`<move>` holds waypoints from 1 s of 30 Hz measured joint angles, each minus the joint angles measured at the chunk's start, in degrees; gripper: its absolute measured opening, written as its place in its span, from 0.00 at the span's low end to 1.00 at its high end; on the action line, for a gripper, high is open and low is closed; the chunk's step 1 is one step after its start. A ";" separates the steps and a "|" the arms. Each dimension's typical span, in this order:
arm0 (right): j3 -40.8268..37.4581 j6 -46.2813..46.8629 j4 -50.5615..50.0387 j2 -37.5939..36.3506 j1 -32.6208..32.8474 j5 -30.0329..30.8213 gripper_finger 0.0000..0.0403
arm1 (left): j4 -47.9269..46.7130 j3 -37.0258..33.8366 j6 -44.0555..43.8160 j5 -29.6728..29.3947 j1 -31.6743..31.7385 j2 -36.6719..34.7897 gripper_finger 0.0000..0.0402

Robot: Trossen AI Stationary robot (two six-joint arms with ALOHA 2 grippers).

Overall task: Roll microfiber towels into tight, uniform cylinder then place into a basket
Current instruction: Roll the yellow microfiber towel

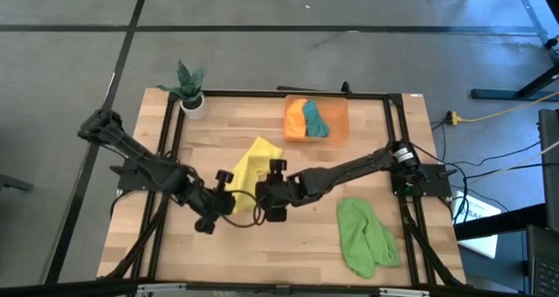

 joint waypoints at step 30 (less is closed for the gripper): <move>-24.77 -16.57 64.05 4.01 8.68 9.37 0.31 | 7.14 -1.17 -10.89 -11.27 -7.67 1.00 0.00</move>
